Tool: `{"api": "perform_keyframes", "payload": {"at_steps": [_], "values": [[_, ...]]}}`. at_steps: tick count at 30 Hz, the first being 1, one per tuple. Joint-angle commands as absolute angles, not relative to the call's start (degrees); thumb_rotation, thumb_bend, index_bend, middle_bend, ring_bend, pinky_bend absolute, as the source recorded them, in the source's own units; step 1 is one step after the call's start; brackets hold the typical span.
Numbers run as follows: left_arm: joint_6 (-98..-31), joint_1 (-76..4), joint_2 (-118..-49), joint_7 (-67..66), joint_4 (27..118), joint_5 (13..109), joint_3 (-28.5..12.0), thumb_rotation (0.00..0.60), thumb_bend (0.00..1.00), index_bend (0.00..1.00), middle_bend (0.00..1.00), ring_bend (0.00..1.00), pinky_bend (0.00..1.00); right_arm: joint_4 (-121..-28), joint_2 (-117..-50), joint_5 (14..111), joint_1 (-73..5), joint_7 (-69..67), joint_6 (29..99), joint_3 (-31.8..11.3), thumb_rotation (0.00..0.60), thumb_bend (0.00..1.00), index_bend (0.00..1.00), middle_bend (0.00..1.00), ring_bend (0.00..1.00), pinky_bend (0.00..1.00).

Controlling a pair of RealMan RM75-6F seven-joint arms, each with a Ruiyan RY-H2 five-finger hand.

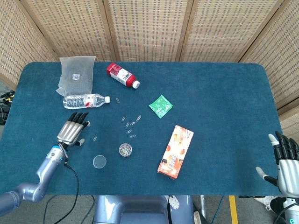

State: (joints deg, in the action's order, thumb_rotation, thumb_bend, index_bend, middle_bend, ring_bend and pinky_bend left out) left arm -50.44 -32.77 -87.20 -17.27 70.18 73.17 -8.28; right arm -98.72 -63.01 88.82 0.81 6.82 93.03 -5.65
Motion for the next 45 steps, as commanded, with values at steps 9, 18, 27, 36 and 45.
{"api": "perform_keyframes", "payload": {"at_steps": [9,18,27,36,45], "values": [[-51.2,-33.4,-88.0,-16.7,70.5,74.0,-6.4,0.600,0.30,0.33,0.00,0.00,0.00,-98.8,-63.0,88.4,0.7,6.9,93.0,-5.7,0.600,0.00,0.00,0.00,0.00,0.00],[-50.6,-34.1,-88.6,-17.1,70.5,73.3,-5.7,0.600,0.30,0.36,0.00,0.00,0.00,-98.9,-62.9,88.2,0.7,6.6,93.0,-5.7,0.600,0.00,0.00,0.00,0.00,0.00],[-49.5,-35.1,-89.6,-18.0,69.5,72.1,-5.3,0.600,0.30,0.39,0.00,0.00,0.00,-98.8,-62.7,87.3,0.6,6.1,92.8,-6.1,0.600,0.00,0.00,0.00,0.00,0.00],[-49.7,-35.6,-89.8,-18.0,70.1,71.9,-5.0,0.600,0.30,0.42,0.00,0.00,0.00,-98.8,-62.5,87.2,0.6,5.8,92.9,-6.1,0.600,0.00,0.00,0.00,0.00,0.00],[-49.7,-36.1,-90.0,-20.2,70.5,70.3,-4.9,0.600,0.30,0.46,0.00,0.00,0.00,-98.8,-62.5,87.1,0.6,5.7,92.9,-6.0,0.600,0.00,0.00,0.00,0.00,0.00]]}}
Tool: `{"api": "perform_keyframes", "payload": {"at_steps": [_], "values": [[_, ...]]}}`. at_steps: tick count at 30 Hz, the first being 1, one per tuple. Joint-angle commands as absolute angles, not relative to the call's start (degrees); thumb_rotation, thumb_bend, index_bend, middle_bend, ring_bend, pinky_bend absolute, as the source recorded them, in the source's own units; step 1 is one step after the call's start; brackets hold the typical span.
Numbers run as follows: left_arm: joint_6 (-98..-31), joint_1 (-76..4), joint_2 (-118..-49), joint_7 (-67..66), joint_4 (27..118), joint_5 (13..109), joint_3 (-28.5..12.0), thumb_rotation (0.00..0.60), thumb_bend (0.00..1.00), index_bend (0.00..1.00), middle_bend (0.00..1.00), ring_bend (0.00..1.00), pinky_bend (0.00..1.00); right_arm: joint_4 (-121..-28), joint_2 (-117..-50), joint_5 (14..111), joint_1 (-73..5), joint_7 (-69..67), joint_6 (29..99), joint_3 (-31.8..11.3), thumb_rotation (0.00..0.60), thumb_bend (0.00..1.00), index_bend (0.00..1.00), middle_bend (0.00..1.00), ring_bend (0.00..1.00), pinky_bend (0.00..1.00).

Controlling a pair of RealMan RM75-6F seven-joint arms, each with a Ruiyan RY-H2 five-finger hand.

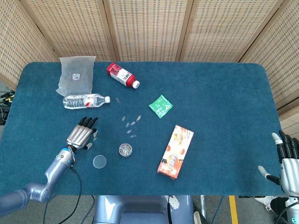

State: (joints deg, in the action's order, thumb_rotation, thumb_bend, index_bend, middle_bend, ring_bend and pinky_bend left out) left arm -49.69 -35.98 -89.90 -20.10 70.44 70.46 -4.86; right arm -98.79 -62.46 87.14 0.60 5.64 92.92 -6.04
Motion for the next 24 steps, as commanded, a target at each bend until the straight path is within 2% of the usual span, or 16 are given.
{"api": "perform_keyframes", "payload": {"at_steps": [1,24], "values": [[-49.7,-36.1,-90.0,-20.2,70.5,70.3,-4.9,0.600,0.30,0.46,0.00,0.00,0.00,-98.8,-62.5,87.1,0.6,5.7,92.9,-6.0,0.600,0.00,0.00,0.00,0.00,0.00],[-46.9,-38.3,-91.2,-22.0,69.4,65.6,-5.4,0.600,0.30,0.46,0.00,0.00,0.00,-98.8,-62.1,86.5,0.5,4.6,92.7,-6.2,0.600,0.00,0.00,0.00,0.00,0.00]]}}
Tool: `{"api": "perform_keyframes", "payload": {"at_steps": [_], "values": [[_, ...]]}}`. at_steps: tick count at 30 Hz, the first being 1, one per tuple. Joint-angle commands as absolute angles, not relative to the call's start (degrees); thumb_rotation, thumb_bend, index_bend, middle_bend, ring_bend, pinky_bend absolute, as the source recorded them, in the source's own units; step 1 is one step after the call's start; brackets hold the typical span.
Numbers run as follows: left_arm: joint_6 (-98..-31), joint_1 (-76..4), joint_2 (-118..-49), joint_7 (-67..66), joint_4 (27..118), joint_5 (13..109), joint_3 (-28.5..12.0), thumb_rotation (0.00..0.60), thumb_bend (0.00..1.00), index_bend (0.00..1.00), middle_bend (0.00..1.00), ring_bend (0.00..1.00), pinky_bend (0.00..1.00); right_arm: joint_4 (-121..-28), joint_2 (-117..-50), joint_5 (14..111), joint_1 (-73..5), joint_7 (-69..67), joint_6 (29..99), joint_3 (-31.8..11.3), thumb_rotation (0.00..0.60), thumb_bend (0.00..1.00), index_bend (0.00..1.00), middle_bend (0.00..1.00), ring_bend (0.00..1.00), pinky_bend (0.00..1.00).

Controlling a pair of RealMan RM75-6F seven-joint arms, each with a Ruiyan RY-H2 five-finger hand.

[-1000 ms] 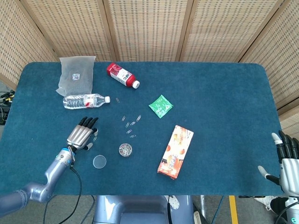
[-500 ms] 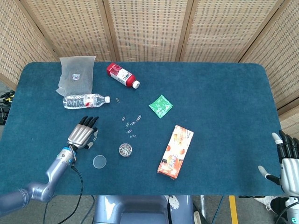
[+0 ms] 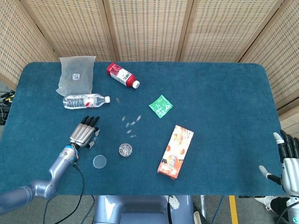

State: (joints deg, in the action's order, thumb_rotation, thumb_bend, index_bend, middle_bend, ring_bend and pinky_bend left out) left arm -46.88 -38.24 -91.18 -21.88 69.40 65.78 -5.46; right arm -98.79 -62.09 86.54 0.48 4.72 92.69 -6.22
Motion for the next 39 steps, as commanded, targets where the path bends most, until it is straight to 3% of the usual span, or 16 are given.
{"api": "perform_keyframes", "payload": {"at_steps": [1,11,23,39], "values": [[-47.0,-38.3,-91.2,-22.1,69.5,65.5,-5.4,0.600,0.30,0.46,0.00,0.00,0.00,-98.8,-62.0,86.6,0.5,4.6,92.7,-6.2,0.600,0.00,0.00,0.00,0.00,0.00],[-47.9,-38.3,-90.8,-21.4,70.1,66.5,-4.7,0.600,0.33,0.59,0.00,0.00,0.00,-98.8,-61.9,86.7,0.6,4.2,92.9,-6.2,0.600,0.00,0.00,0.00,0.00,0.00],[-48.6,-38.3,-89.7,-21.7,71.3,66.1,-4.7,0.600,0.37,0.60,0.00,0.00,0.00,-98.9,-61.9,86.6,0.6,4.2,92.9,-6.2,0.600,0.00,0.00,0.00,0.00,0.00],[-51.7,-38.4,-85.0,-21.4,78.5,67.7,-5.7,0.600,0.46,0.71,0.00,0.00,0.00,-99.2,-61.5,87.1,0.8,3.4,93.5,-6.1,0.600,0.00,0.00,0.00,0.00,0.00]]}}
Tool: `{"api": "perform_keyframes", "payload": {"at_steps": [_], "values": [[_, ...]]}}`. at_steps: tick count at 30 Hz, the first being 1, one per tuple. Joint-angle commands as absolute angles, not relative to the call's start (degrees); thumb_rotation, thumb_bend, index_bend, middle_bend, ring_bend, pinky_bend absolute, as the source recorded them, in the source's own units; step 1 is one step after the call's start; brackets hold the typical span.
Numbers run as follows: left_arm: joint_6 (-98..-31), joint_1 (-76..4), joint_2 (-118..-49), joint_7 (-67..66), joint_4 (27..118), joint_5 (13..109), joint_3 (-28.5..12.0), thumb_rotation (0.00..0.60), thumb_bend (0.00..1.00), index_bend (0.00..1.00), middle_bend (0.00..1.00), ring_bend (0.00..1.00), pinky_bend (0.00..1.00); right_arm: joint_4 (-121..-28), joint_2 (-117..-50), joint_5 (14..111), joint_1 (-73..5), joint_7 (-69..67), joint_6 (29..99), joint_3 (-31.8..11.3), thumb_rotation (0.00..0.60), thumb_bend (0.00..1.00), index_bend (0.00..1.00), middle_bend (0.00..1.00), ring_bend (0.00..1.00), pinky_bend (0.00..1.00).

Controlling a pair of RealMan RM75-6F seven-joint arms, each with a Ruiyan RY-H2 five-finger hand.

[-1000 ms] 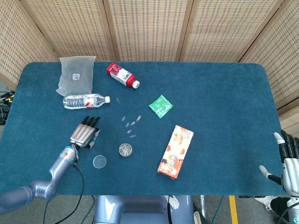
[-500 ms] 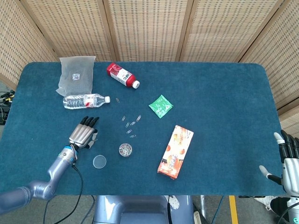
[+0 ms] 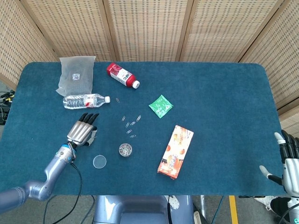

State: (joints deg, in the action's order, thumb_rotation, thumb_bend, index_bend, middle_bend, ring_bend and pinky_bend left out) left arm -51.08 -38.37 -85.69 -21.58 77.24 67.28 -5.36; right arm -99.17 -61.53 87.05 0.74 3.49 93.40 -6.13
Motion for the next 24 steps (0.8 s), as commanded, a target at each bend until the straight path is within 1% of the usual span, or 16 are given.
{"api": "perform_keyframes", "payload": {"at_steps": [1,6,14,20,24], "values": [[-52.0,-38.5,-84.7,-21.2,79.3,67.9,-5.8,0.600,0.46,0.71,0.00,0.00,0.00,-99.2,-61.5,87.1,0.8,3.3,93.5,-6.1,0.600,0.00,0.00,0.00,0.00,0.00],[-53.5,-38.7,-83.3,-19.9,83.7,69.9,-6.5,0.600,0.47,0.72,0.00,0.00,0.00,-99.2,-61.3,87.2,0.9,2.9,93.7,-6.1,0.600,0.00,0.00,0.00,0.00,0.00],[-51.3,-40.9,-82.3,-13.6,93.6,71.3,-8.9,0.600,0.48,0.72,0.00,0.00,0.00,-99.2,-61.2,87.3,1.0,2.6,94.0,-6.2,0.600,0.00,0.00,0.00,0.00,0.00],[-48.2,-43.0,-85.2,-15.0,95.3,68.0,-8.5,0.600,0.48,0.72,0.00,0.00,0.00,-99.0,-61.0,87.1,1.0,2.1,93.9,-6.2,0.600,0.00,0.00,0.00,0.00,0.00],[-48.3,-44.0,-87.6,-18.0,94.2,65.5,-8.3,0.600,0.48,0.72,0.00,0.00,0.00,-99.0,-60.8,87.2,1.0,1.8,93.8,-6.2,0.600,0.00,0.00,0.00,0.00,0.00]]}}
